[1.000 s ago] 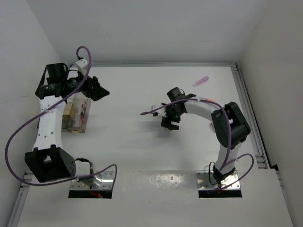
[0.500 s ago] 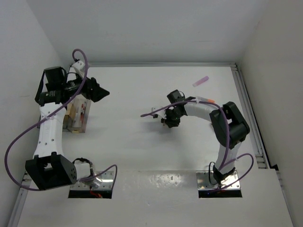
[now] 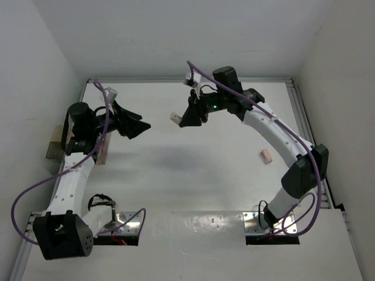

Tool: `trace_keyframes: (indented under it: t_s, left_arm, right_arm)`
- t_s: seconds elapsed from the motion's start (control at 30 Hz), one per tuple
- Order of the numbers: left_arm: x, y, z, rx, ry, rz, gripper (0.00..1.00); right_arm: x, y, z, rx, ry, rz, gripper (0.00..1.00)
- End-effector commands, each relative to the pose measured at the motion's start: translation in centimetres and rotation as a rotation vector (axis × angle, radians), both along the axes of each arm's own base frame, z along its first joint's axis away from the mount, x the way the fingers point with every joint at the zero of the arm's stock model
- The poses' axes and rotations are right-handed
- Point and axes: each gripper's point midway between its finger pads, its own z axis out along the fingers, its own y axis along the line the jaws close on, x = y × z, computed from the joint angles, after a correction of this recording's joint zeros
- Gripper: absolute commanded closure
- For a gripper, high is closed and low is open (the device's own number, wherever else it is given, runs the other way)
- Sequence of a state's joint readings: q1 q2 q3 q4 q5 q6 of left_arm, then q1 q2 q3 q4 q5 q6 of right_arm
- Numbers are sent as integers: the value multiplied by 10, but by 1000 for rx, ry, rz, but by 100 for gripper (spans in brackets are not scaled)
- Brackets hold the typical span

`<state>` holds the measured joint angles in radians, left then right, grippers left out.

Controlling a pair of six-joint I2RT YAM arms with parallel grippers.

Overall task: Sort the stationery into containers
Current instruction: Pick up the stationery from the center of the board, then place the stationery in the storage box.

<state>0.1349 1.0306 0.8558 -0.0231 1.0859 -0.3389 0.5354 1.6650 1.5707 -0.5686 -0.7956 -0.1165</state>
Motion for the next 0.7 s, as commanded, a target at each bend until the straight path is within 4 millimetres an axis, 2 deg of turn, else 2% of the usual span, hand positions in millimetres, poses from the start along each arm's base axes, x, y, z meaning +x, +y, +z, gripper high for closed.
trace_keyframes:
  t_s: [0.0,0.07,0.13,0.17,0.2,0.27,0.47,0.6,0.63,0.67]
  left_arm:
    - [-12,-22,35,-48,-124,-69,12]
    - [-17,-34,44,-68,-139,-100,12]
    - [-16,-37,47,-84,-136,-100,12]
    - [-23,-50,54,-109,-149,-138,11]
    - [-23,-54,53,-124,-138,-148,11]
    - [-24,-61,59,-167,-128,-167,11]
    - [-24,-75,61,-218,-98,-217,14]
    - [-26,-82,58,-220,-88,-246,27]
    - [-27,-83,57,-221,-82,-247,36]
    - [-27,-83,56,-222,-76,-250,39]
  right_arm:
    - [-32,25,38,142,245,62,85]
    - [-34,35,53,179,267,82,86]
    - [-34,41,60,198,275,95,85]
    - [-35,44,65,210,268,106,85]
    - [-36,46,69,217,268,111,85]
    - [-38,50,69,216,265,123,85]
    - [-39,55,71,224,272,131,86]
    - [-39,56,74,232,271,132,85]
    - [-39,57,74,235,273,136,85]
    - [-38,57,75,238,273,133,85]
